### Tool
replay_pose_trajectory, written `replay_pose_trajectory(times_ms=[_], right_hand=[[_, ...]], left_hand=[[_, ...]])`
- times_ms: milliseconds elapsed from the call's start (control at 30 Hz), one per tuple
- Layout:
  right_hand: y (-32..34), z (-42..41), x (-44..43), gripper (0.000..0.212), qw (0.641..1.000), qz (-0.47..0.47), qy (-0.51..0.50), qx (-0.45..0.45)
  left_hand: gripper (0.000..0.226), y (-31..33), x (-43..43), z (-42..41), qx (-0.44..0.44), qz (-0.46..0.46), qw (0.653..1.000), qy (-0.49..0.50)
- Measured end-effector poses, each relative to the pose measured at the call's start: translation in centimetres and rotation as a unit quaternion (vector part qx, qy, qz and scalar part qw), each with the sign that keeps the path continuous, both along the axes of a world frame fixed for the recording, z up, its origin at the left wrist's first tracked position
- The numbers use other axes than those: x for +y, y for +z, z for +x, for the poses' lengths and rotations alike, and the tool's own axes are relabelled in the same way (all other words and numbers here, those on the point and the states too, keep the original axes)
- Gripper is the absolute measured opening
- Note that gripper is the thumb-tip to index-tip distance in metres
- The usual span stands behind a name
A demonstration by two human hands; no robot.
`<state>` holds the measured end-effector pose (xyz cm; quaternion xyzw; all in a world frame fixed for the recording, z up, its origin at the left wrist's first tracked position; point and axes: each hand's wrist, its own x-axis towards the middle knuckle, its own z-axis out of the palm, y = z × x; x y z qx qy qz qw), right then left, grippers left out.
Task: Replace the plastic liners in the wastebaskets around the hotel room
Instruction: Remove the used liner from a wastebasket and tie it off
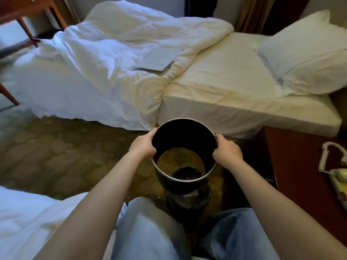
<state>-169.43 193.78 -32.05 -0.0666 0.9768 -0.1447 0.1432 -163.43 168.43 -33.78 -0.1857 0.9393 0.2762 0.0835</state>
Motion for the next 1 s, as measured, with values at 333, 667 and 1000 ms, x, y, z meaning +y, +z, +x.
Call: replay_pose_trajectory(times_ms=[333, 667, 1000], right_hand=[[-1.3, -1.4, -13.8, 0.047, 0.993, -0.041, 0.095, 0.052], [-15.6, -9.2, -26.4, 0.054, 0.993, -0.032, 0.103, -0.05], [-29.9, -16.2, -30.0, 0.049, 0.985, -0.014, 0.124, -0.122]], left_hand=[[0.086, 0.5, -12.3, 3.4, 0.038, -0.025, 0.993, 0.105], [0.086, -14.1, -23.7, -3.0, -0.086, -0.028, 0.981, 0.17], [0.08, -28.7, -25.8, -8.3, -0.135, 0.016, 0.971, 0.195]])
